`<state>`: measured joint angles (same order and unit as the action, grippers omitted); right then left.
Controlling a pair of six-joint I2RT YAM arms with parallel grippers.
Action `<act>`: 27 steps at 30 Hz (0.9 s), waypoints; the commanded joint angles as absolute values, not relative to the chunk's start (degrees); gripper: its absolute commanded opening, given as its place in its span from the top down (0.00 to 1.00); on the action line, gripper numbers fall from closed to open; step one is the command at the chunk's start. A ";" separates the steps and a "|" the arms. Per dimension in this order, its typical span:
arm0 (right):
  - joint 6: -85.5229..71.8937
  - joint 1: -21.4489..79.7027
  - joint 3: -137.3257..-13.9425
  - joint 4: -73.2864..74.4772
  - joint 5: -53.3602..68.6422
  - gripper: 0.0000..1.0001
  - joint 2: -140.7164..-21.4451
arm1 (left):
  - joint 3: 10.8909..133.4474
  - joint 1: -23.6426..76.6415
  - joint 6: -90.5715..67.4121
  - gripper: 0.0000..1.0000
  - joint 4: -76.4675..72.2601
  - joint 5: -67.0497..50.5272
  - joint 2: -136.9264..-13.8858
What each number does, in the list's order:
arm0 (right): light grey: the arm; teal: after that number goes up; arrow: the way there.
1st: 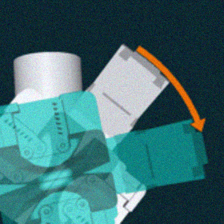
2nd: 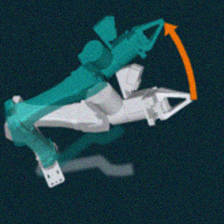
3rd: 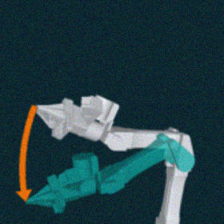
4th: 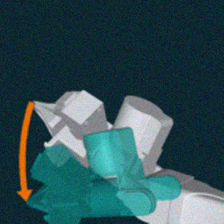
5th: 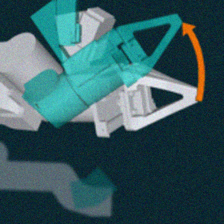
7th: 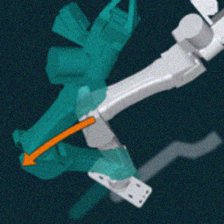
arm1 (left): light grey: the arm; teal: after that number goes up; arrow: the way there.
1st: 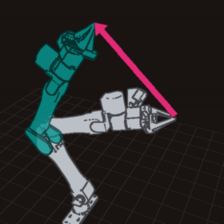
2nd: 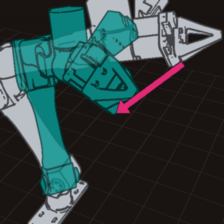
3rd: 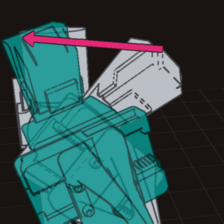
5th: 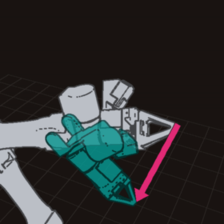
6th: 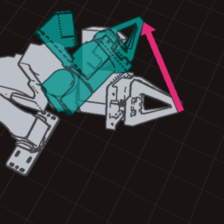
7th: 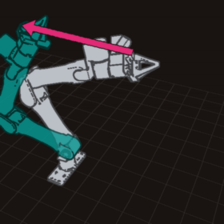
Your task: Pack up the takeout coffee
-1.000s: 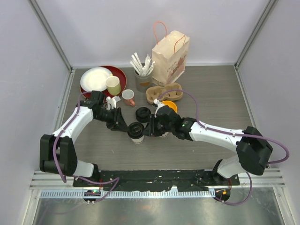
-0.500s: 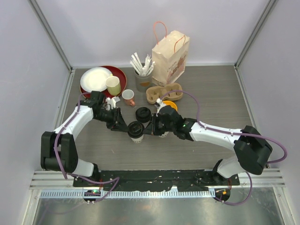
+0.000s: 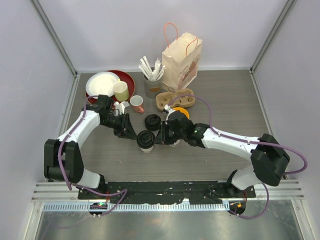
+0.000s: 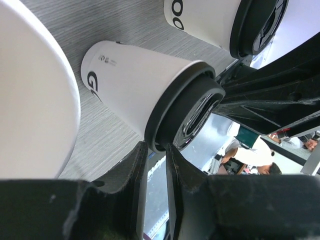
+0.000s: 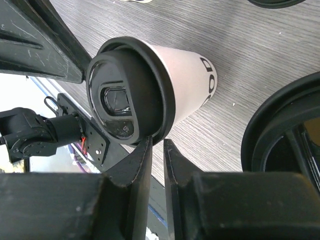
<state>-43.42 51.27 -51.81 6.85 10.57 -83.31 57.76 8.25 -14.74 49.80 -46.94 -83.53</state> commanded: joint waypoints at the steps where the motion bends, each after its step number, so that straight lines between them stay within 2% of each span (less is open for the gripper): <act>1: -40.26 51.50 -55.37 10.89 10.81 0.78 -83.06 | 60.64 8.26 -13.10 0.76 51.68 -46.84 -82.09; 11: -36.39 51.42 -61.17 15.11 9.32 0.69 -83.49 | 61.52 8.26 -12.57 0.76 51.85 -46.23 -83.58; 16: -35.42 48.53 -63.98 16.52 8.08 0.75 -85.34 | 61.52 8.26 -12.66 0.76 51.59 -45.27 -84.37; 27: -31.99 47.64 -66.45 15.91 12.57 0.72 -90.70 | 57.92 8.79 -13.01 0.75 50.01 -44.91 -82.53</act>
<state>-33.85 47.55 -64.88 16.38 11.14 -90.87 58.65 8.27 -13.13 50.83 -44.71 -84.07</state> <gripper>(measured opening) 0.279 0.246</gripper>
